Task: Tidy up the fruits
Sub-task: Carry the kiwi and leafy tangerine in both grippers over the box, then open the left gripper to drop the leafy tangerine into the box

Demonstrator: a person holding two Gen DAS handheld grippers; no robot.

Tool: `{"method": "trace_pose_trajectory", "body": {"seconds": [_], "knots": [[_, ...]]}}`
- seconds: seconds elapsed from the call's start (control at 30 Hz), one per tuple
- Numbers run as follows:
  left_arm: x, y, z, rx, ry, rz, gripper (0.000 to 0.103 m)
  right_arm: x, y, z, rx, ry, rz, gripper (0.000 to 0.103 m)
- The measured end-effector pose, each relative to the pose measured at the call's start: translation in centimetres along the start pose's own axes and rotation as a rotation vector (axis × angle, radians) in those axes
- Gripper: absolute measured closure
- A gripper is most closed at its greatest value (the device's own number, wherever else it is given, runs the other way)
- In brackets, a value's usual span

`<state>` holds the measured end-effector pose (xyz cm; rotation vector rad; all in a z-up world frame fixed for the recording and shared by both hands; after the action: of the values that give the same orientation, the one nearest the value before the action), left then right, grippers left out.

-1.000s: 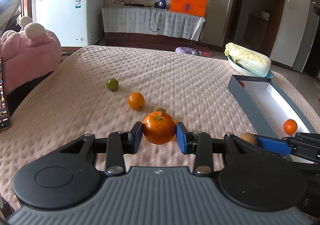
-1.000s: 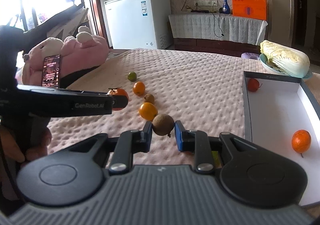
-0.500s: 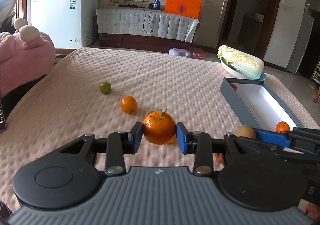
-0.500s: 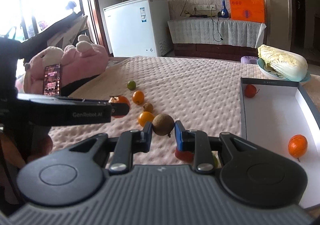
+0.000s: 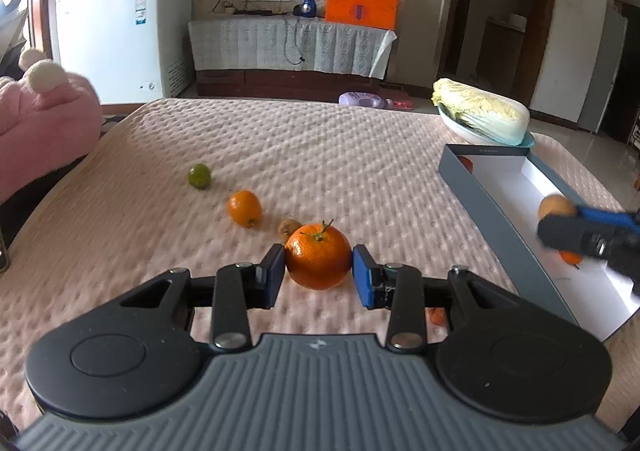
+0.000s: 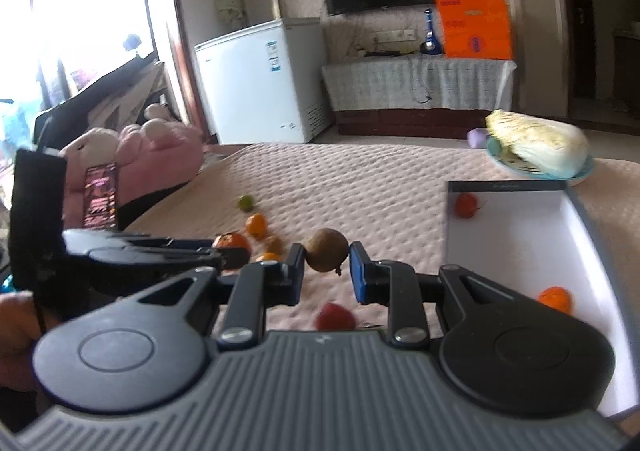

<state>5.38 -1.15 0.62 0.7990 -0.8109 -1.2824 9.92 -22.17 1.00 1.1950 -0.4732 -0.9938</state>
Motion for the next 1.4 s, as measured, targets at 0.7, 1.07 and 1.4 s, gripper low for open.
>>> {"method": "trace_pose_trajectory", "body": {"seconds": [0.7,1.07,1.4], "knots": [[18.8,4.9,-4.5,0.053,-0.227,-0.156,0.061,9.2,-1.3,2.5,-0.093,-0.252,-0.086,0.076],[24.7,5.0,-9.9,-0.001,-0.285,-0.206,0.060,11.6,-2.3,2.2,-0.146,-0.289,-0.144,0.076],[23.9,5.0,-9.5,0.017,-0.271,-0.209,0.046,11.4,-2.4,1.7,-0.158,-0.290,-0.139,0.076]]}}
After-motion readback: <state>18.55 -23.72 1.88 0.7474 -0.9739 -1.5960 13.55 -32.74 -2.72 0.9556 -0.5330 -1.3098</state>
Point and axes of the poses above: each gripper's, at about its wrist camera, not at the fingertips, and z roughly against the way its jaws point, x to its right, y to its top, the point moved 3 cm from there along -z, roughly the way its jaws point, and after that the axes turned 6 degrees about x, right-handed, at the moved point
